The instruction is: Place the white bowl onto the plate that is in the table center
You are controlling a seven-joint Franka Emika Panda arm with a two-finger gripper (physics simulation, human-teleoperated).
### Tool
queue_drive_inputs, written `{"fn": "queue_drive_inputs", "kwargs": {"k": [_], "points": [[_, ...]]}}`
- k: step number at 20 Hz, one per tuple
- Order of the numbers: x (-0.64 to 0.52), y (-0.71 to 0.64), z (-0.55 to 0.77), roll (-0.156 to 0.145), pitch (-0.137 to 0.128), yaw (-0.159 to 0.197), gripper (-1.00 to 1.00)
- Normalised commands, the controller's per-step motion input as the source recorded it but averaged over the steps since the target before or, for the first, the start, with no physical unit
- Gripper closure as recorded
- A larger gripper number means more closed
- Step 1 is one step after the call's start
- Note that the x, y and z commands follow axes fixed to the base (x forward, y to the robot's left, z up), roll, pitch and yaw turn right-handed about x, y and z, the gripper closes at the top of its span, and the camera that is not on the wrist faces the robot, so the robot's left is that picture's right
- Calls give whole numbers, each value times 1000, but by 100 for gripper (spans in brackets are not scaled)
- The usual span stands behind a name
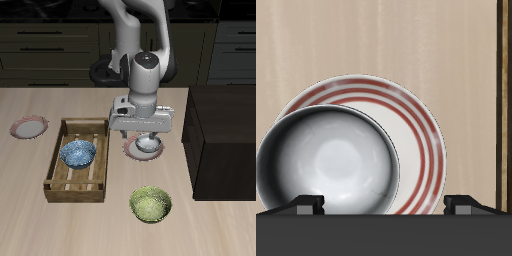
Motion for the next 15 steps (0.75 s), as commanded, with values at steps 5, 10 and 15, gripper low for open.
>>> {"fn": "queue_drive_inputs", "kwargs": {"k": [5, 10, 15], "points": [[-169, -2, 267, 13, -32, -25, -100], [-108, -41, 302, 0, -32, -24, -100], [-340, -13, 769, 54, -58, -70, -100]]}}
